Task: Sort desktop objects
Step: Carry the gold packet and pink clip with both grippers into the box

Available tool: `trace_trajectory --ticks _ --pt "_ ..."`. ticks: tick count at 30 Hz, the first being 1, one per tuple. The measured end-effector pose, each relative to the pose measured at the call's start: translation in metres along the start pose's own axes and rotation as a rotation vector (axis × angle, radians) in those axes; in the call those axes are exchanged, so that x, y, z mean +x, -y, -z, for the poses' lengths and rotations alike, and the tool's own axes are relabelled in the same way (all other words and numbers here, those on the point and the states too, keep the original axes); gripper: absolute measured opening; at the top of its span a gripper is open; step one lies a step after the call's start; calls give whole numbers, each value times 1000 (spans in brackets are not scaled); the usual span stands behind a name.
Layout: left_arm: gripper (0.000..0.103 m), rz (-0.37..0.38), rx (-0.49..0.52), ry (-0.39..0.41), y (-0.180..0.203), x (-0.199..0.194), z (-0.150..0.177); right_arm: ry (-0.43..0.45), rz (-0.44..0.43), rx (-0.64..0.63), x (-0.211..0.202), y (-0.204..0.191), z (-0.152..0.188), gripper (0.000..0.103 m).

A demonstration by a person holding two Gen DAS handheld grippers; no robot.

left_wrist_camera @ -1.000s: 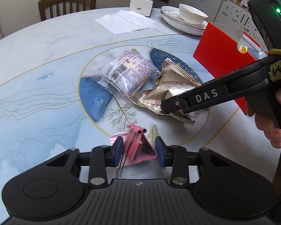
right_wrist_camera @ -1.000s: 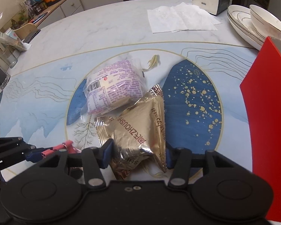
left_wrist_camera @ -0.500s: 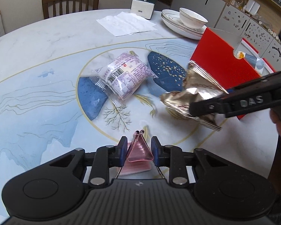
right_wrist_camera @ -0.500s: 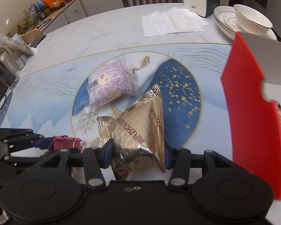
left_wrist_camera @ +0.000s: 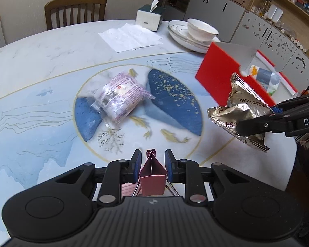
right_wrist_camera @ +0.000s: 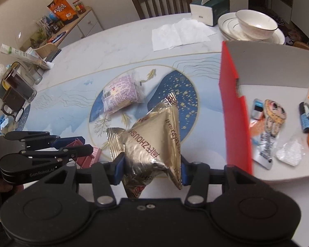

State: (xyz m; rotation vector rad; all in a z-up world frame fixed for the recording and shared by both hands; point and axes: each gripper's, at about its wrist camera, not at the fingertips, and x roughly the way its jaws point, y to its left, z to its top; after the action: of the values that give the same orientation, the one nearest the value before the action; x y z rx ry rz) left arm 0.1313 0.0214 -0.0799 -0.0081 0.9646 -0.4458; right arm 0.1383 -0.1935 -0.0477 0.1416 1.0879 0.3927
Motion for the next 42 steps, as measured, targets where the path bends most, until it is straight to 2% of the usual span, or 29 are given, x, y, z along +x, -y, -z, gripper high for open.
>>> trace_trajectory --ticks 11,20,30,42 --pt "23 45 50 74 47 -14 -36 29 -15 9 -37 34 -6 49" --pt "23 99 124 119 100 -7 -75 87 2 25 -65 73 -11 49" --pt "23 134 200 139 156 16 -113 100 33 58 -78 125 -11 49" --pt "23 149 266 127 206 60 -149 97 116 92 -84 185 -13 49"
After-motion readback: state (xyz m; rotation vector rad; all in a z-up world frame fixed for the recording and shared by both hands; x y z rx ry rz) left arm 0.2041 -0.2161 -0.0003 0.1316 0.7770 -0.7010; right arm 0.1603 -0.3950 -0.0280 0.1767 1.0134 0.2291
